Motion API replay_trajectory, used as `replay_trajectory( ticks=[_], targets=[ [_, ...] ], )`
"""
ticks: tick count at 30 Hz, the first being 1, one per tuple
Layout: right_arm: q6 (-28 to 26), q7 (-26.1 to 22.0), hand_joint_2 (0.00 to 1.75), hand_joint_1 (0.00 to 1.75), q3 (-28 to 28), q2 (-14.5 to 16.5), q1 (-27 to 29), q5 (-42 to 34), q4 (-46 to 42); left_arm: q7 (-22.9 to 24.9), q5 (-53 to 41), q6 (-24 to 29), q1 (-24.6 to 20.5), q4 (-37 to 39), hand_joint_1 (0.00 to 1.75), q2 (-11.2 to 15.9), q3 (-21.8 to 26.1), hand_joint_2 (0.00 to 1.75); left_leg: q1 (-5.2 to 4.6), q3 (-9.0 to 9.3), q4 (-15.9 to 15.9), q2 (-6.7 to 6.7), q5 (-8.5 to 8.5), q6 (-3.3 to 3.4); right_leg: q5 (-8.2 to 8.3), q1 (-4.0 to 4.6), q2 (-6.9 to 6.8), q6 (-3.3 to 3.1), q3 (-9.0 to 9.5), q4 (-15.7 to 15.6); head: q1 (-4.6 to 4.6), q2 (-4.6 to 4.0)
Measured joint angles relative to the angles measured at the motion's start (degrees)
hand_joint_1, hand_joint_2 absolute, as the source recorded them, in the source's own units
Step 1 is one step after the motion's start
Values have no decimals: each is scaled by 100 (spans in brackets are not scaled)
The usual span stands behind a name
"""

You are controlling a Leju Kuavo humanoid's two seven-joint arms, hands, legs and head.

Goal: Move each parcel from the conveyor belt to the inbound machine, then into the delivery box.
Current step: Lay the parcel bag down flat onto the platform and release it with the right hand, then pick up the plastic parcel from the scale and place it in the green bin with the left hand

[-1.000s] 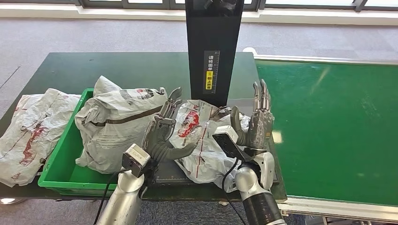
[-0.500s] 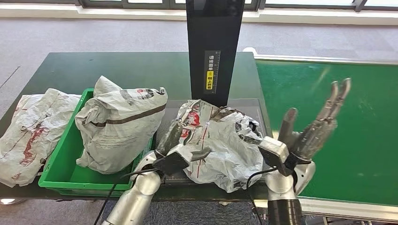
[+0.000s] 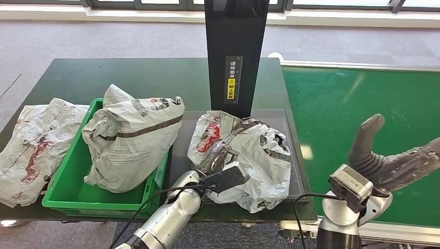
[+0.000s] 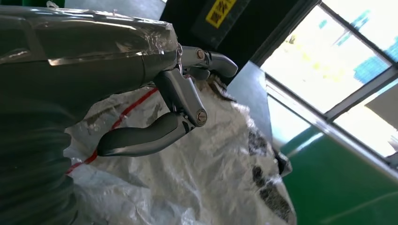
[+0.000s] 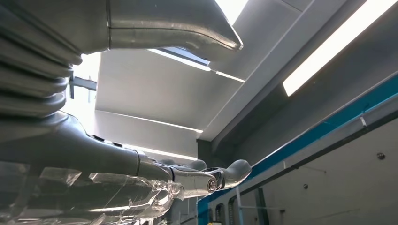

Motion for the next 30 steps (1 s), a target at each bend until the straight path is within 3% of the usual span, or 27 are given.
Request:
replay_trajectory(
  ticks=[9, 10, 13, 14, 24, 30],
  targets=[
    [5, 2, 175, 0, -68, 0, 10, 23, -9, 810, -103, 436, -494, 1156, 2, -59, -928, 175, -1, 0, 0, -2, 0, 0, 0, -2, 0, 1, 3, 0, 1, 0],
    [7, 2, 175, 0, -68, 0, 9, 30, -5, 984, -191, 453, -525, 1237, 20, -60, -1060, 175, -1, 0, 0, -2, 0, 1, 0, -2, -1, 1, 3, 0, 1, 0],
    [11, 2, 175, 0, -67, 0, 6, 58, 27, 1574, -448, 354, -618, 1442, 149, -62, -1634, 175, -1, -1, -1, -3, 0, 1, 0, -1, -3, 1, 4, 0, 1, -1],
    [13, 2, 175, 0, -67, 0, 5, 64, 39, 1731, -504, 284, -645, 1497, 175, -62, -1847, 175, -1, -1, -1, -4, 0, 1, 0, -1, -4, 1, 4, 0, 0, -1],
    [13, 2, 175, 0, -68, -2, 4, 75, 127, 2206, -430, -253, -1019, 1861, 175, -59, -3438, 175, -1, 30, -2, -20, -6, 7, -11, -2, -22, 4, 48, -1, 1, 1],
    [13, 2, 175, 0, -68, -2, 1, 96, 177, 2295, -421, -202, -1139, 1947, 175, -57, -3930, 175, -1, 65, -4, -19, -14, 8, -20, -1, -22, 2, 83, -2, 1, 0]
  ],
)
